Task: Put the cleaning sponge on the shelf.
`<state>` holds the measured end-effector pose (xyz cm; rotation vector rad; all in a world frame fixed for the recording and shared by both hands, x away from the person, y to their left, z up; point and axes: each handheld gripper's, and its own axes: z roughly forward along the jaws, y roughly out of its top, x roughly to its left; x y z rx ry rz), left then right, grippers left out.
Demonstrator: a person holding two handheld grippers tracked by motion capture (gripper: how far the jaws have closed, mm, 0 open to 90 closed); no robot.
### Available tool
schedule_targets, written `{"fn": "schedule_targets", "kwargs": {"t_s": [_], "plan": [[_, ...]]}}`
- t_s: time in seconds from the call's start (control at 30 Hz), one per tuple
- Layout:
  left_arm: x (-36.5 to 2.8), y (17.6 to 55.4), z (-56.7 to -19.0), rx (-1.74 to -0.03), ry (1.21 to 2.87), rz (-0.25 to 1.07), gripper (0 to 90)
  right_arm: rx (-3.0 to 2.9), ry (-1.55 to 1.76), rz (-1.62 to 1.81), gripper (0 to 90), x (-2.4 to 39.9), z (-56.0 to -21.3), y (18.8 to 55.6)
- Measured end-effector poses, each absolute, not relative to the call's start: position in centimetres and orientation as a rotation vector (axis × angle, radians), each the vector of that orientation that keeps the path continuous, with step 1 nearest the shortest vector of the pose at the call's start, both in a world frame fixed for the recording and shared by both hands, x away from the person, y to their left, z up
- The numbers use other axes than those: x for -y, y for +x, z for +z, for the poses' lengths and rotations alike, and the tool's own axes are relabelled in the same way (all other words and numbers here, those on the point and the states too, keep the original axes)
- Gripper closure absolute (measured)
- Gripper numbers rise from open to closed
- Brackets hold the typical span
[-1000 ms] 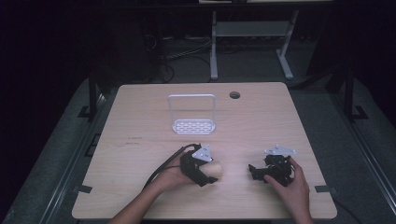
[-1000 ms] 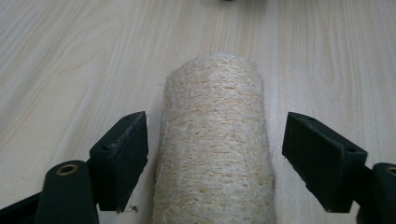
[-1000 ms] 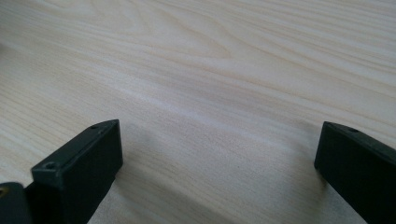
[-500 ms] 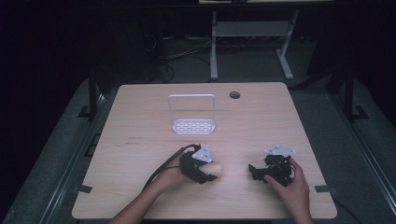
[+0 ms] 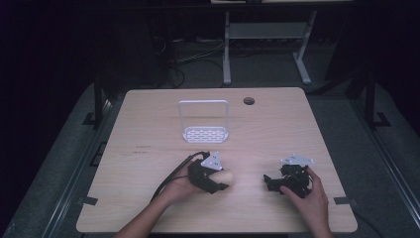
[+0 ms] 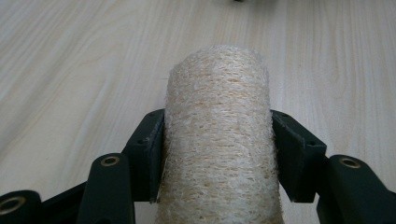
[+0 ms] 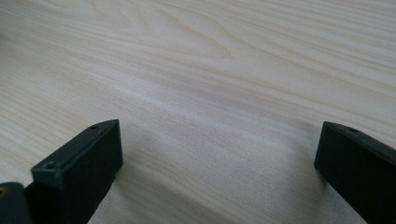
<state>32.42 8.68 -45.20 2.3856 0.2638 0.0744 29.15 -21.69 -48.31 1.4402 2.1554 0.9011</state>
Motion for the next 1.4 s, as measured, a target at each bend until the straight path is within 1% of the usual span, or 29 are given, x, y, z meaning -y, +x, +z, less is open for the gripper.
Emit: {"fn": "schedule_targets", "kwargs": {"t_s": [0.4,1.4], "plan": [[-10.2,33.1,-44.5,-0.348,2.338,0.100,41.6,-2.156,1.440,0.901,0.5,21.7,-48.3,29.2],[-12.8,34.6,-43.6,-0.514,2.325,0.195,41.7,-2.158,1.438,0.901,0.6,21.7,-48.3,29.1]]}}
